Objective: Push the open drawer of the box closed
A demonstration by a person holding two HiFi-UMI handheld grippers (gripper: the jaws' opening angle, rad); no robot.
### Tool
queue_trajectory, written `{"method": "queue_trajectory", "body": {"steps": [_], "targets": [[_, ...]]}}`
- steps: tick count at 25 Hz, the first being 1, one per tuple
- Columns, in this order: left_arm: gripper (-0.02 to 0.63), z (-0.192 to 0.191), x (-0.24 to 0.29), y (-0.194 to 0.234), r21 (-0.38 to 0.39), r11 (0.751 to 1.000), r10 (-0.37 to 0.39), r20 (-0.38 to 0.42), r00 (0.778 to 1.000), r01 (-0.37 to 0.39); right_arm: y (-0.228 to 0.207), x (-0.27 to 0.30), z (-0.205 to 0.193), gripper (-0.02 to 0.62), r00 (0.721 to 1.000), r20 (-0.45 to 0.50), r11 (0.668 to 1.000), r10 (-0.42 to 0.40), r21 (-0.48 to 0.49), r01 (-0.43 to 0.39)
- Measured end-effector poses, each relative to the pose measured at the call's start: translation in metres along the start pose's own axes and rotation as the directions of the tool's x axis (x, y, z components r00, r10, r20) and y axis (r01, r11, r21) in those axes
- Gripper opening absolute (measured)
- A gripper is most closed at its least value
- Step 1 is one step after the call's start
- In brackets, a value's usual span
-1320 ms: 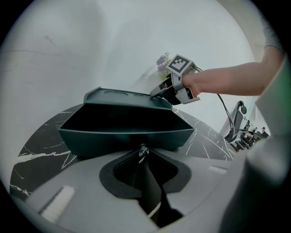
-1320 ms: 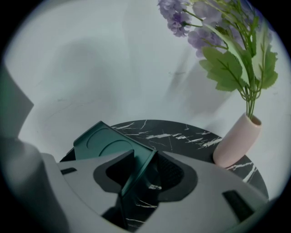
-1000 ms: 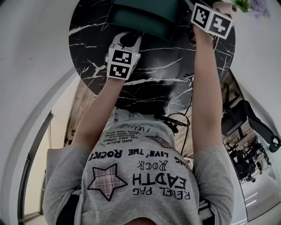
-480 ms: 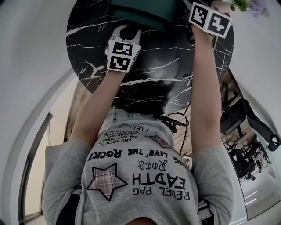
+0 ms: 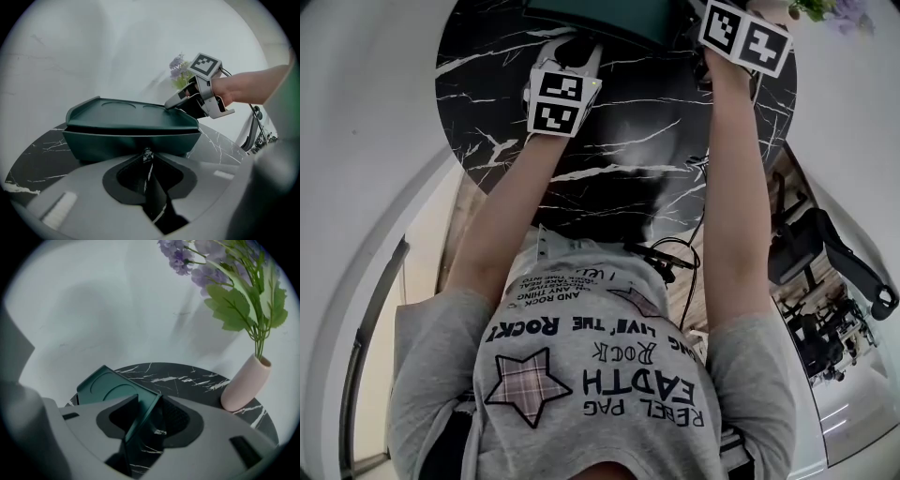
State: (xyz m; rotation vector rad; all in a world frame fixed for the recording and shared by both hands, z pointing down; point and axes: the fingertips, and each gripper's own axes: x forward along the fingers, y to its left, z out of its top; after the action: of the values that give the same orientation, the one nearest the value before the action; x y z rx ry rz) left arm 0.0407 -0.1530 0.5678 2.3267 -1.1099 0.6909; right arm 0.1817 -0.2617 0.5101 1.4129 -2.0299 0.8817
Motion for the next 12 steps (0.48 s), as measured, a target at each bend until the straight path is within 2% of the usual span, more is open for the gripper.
{"method": "queue_trajectory", "body": {"steps": [12], "targets": [[0.071, 0.0095, 0.0092, 0.0043, 0.018, 1.0, 0.013, 0.008, 1.0, -0.013, 0.0004, 0.0, 0.0004, 0.153, 1.0, 0.006, 1.0, 0.019, 0.019, -0.02]]}}
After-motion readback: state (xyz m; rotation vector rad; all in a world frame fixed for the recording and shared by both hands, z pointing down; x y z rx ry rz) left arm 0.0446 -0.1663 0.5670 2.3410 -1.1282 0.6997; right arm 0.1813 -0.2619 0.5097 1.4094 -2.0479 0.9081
